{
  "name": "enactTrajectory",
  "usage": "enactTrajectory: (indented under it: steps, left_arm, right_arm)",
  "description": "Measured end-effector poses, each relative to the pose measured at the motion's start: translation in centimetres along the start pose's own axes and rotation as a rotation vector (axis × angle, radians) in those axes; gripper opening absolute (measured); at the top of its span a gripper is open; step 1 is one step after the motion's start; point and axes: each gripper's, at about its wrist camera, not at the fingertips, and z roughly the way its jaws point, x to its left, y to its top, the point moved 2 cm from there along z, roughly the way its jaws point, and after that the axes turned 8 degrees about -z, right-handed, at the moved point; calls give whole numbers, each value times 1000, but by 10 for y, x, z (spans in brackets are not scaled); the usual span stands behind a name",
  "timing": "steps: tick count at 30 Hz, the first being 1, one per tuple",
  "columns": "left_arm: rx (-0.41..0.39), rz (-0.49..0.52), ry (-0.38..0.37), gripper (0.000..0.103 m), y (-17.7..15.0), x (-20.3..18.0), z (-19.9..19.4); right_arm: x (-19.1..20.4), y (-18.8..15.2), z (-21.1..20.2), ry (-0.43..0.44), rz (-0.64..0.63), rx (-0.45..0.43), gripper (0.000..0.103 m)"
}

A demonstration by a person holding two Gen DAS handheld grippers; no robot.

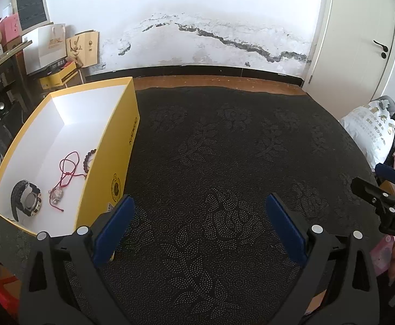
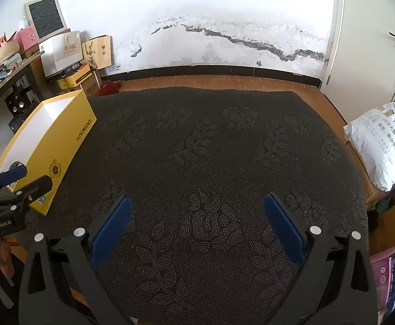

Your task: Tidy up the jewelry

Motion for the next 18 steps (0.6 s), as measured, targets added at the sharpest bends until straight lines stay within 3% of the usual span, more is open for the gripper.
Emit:
enactTrajectory:
  steps: [18]
  left_arm:
    - [-2,3,1,95,0,0,0]
  right_arm:
    - [-2,-1,0,1,2,-2,95]
